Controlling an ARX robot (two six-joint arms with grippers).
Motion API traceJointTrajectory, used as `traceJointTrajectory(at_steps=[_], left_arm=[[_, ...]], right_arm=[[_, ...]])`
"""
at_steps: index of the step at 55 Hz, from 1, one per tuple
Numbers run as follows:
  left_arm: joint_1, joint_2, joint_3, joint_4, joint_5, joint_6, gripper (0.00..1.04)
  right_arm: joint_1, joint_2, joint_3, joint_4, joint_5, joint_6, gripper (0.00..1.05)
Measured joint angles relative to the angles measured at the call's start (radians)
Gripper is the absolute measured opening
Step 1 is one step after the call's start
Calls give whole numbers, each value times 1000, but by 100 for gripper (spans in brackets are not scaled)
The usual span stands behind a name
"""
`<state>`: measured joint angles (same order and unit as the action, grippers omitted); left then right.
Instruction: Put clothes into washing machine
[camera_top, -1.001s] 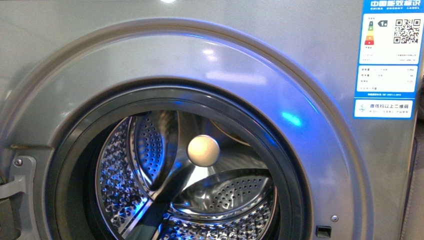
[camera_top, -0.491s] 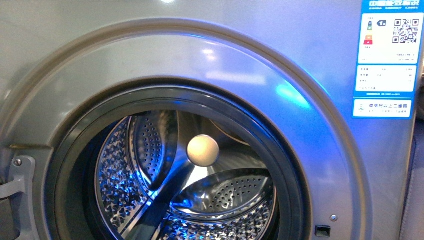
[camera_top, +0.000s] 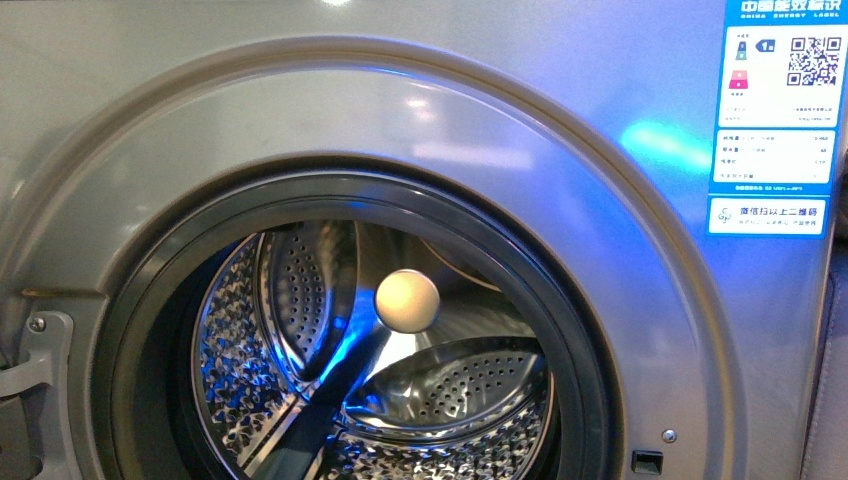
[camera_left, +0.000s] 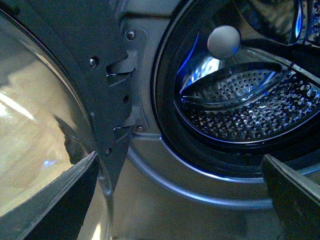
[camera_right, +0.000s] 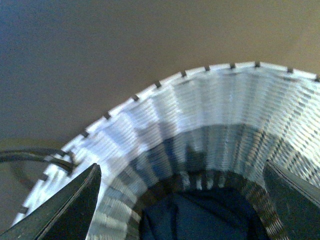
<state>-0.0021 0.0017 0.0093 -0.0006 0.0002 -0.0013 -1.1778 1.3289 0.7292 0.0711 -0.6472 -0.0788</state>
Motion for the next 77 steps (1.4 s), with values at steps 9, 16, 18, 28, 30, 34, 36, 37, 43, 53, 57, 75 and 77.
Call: traceJointTrajectory(at_steps=[9, 16, 18, 28, 30, 34, 36, 37, 43, 53, 57, 75, 77], left_arm=[[0, 0, 0, 0, 0, 0, 98], [0, 0, 0, 0, 0, 0, 98], [0, 0, 0, 0, 0, 0, 98], [0, 0, 0, 0, 0, 0, 98], [0, 0, 0, 0, 0, 0, 98], [0, 0, 0, 0, 0, 0, 98], [0, 0, 0, 0, 0, 0, 98], [0, 0, 0, 0, 0, 0, 98], [0, 0, 0, 0, 0, 0, 98], [0, 0, 0, 0, 0, 0, 98], [0, 0, 0, 0, 0, 0, 98], [0, 0, 0, 0, 0, 0, 98], [0, 0, 0, 0, 0, 0, 98]], right_arm=[[60, 286, 20, 24, 177, -97, 97], [122, 427, 20, 91, 256, -138, 97], [144, 473, 20, 121, 280, -146, 97], [218, 722, 31, 254, 385, -147, 97], [225, 758, 37, 269, 392, -146, 97], [237, 821, 51, 297, 412, -142, 97], [243, 855, 61, 311, 419, -138, 97], [245, 863, 63, 315, 421, -136, 97], [268, 975, 101, 364, 444, -116, 97], [287, 1092, 148, 410, 455, -102, 97], [291, 1135, 167, 426, 455, -98, 97], [312, 1286, 254, 440, 450, -90, 97], [315, 1301, 263, 440, 449, -89, 97]])
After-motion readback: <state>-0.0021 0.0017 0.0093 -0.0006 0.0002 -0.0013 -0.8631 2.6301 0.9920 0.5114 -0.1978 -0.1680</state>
